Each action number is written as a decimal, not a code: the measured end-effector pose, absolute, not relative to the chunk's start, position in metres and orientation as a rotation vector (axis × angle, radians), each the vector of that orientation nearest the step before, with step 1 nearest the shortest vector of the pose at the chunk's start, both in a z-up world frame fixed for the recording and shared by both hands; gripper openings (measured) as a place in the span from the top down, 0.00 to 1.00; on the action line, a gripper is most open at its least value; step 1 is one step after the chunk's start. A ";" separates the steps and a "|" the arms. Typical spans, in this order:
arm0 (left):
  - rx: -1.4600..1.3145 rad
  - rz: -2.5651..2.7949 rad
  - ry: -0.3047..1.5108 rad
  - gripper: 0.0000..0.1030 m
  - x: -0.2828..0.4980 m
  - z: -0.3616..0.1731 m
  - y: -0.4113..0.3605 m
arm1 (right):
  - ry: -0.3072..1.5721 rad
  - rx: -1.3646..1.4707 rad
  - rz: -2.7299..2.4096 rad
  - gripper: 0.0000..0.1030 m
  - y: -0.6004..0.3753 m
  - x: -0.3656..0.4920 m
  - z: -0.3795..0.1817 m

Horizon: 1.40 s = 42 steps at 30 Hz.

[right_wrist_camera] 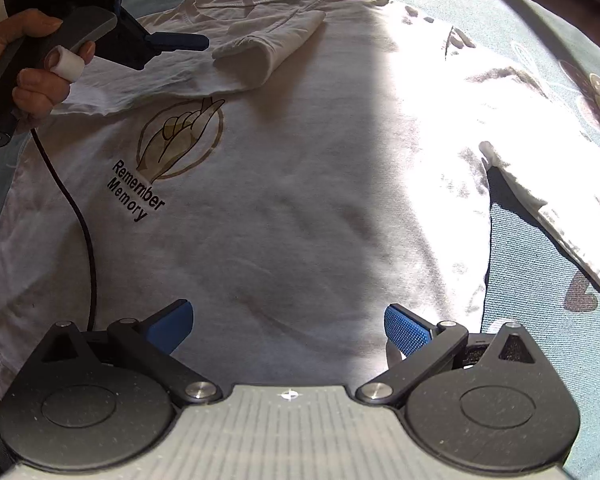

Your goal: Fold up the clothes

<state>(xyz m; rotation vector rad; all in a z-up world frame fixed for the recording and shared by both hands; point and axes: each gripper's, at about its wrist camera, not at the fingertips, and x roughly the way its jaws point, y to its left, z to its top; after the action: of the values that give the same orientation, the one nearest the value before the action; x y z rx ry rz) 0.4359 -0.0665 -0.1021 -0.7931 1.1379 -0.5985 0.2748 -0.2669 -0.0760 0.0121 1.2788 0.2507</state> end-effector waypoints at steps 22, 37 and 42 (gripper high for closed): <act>-0.338 -0.789 1.112 0.01 0.366 -0.057 -0.070 | 1.298 0.040 0.244 0.00 -0.268 0.284 -0.087; -0.393 -0.307 0.982 0.01 0.308 -0.082 0.052 | 1.294 -0.092 0.180 0.00 -0.244 0.282 -0.098; -0.471 -0.173 0.958 0.01 0.297 -0.092 0.083 | 1.295 -0.093 0.165 0.00 -0.242 0.281 -0.097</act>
<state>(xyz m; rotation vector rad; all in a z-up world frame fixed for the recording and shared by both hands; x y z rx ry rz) 0.2971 0.0829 -0.0923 -0.4708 0.9582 -0.1730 0.2807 -0.2416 -0.0969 -0.0927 1.2951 0.1646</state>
